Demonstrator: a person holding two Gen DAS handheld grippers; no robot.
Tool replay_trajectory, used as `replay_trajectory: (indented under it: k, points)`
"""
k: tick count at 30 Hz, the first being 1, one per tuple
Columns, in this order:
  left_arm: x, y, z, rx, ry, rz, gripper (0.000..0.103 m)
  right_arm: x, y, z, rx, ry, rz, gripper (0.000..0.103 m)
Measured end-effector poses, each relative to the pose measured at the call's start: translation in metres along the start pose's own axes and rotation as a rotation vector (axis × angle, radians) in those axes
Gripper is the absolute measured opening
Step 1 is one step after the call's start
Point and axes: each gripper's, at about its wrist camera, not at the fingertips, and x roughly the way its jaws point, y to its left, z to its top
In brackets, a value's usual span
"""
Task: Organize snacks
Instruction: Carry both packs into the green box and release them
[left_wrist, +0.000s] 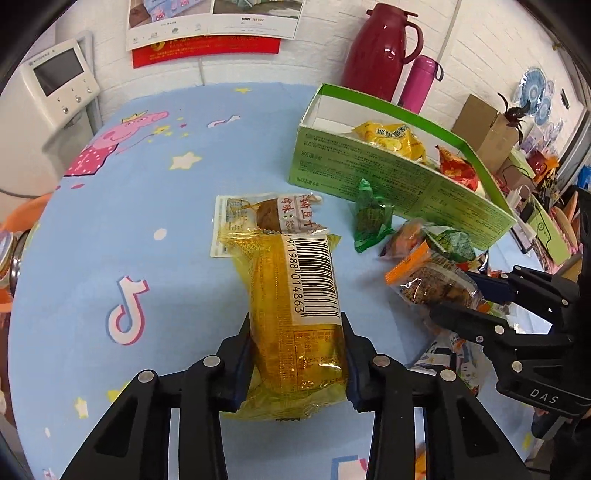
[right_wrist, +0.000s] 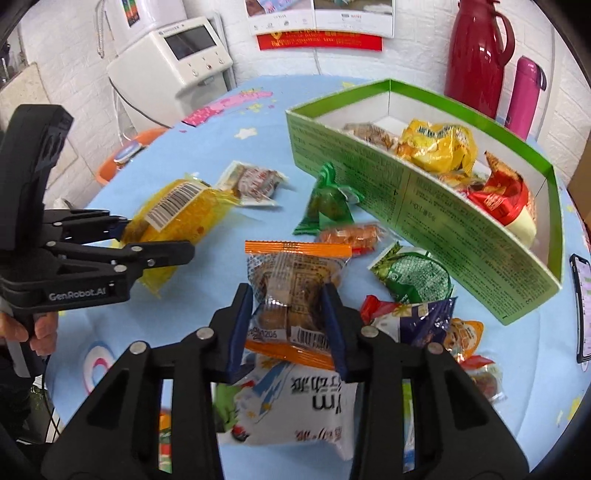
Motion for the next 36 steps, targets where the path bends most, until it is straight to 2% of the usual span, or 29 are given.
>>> replay_trajectory:
  k: [8, 12, 16, 21, 33, 35, 36]
  points:
    - [-0.047, -0.036, 0.029, 0.084, -0.122, -0.023, 0.040, -0.067, -0.005, 0.011, 0.017, -0.176, 0.004, 0.040]
    - [-0.056, -0.054, 0.055, 0.115, -0.172, -0.031, 0.040, -0.098, -0.031, 0.019, 0.081, -0.268, -0.049, 0.040]
    - [-0.045, -0.068, 0.086, 0.126, -0.195, -0.040, 0.040, -0.111, -0.063, 0.022, 0.169, -0.311, -0.114, 0.040]
    - [-0.015, -0.076, 0.115, 0.109, -0.173, -0.026, 0.040, -0.104, -0.095, 0.026, 0.237, -0.308, -0.182, 0.040]
    - [0.046, -0.081, 0.156, 0.080, -0.146, 0.011, 0.041, -0.047, -0.136, 0.044, 0.253, -0.274, -0.222, 0.041]
    - [0.053, -0.080, 0.159, 0.077, -0.153, 0.037, 0.046, -0.036, -0.136, 0.048, 0.229, -0.265, -0.249, 0.045]
    - [0.056, -0.081, 0.159, 0.081, -0.154, 0.054, 0.063, -0.033, -0.135, 0.050, 0.210, -0.263, -0.276, 0.060]
